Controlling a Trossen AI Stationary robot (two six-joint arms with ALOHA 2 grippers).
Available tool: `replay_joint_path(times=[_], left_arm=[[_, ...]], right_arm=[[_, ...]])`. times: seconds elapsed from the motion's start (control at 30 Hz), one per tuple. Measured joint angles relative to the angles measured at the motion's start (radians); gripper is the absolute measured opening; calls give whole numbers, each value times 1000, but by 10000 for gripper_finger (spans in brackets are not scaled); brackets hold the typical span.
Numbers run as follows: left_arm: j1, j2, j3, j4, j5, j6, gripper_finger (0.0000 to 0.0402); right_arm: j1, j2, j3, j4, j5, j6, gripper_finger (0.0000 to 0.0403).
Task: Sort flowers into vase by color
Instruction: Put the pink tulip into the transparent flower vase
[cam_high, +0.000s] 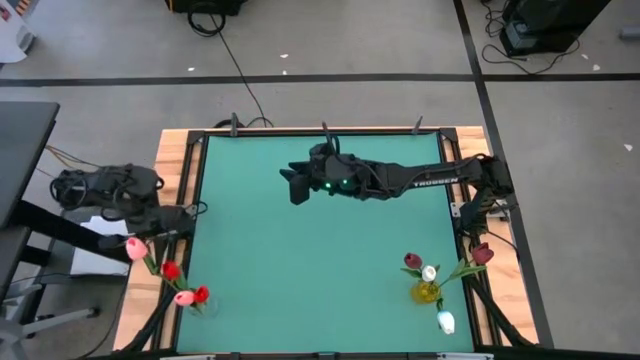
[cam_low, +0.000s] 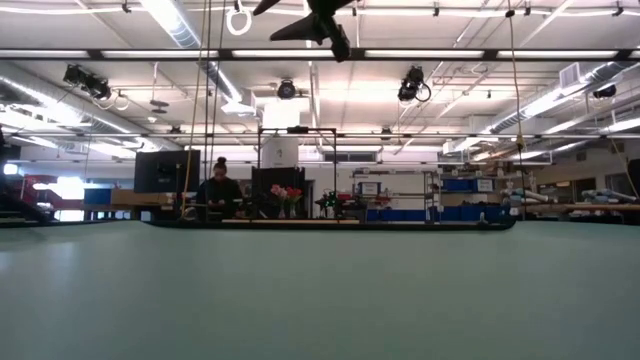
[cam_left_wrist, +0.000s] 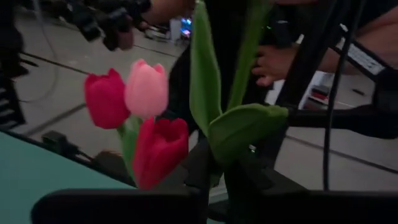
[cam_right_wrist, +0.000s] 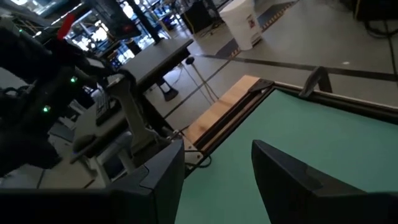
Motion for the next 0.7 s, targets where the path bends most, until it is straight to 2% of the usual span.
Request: replay_joint_path(times=[0.17,0.3,0.53,0.7], left_arm=[[-69,78,0,2,-53,4,76],[-111,123,0,34,-75,-58,113],[-146,120,14,53,-76,-168,183],[-192,122,23,52,-106,-198,198]], right_arm=[[-12,0,0,0,-42,0,195],[-14,0,0,-3,-62,-2,195],[-14,0,0,-20,-83,-3,195],[-14,0,0,-23,-107,-3,195]])
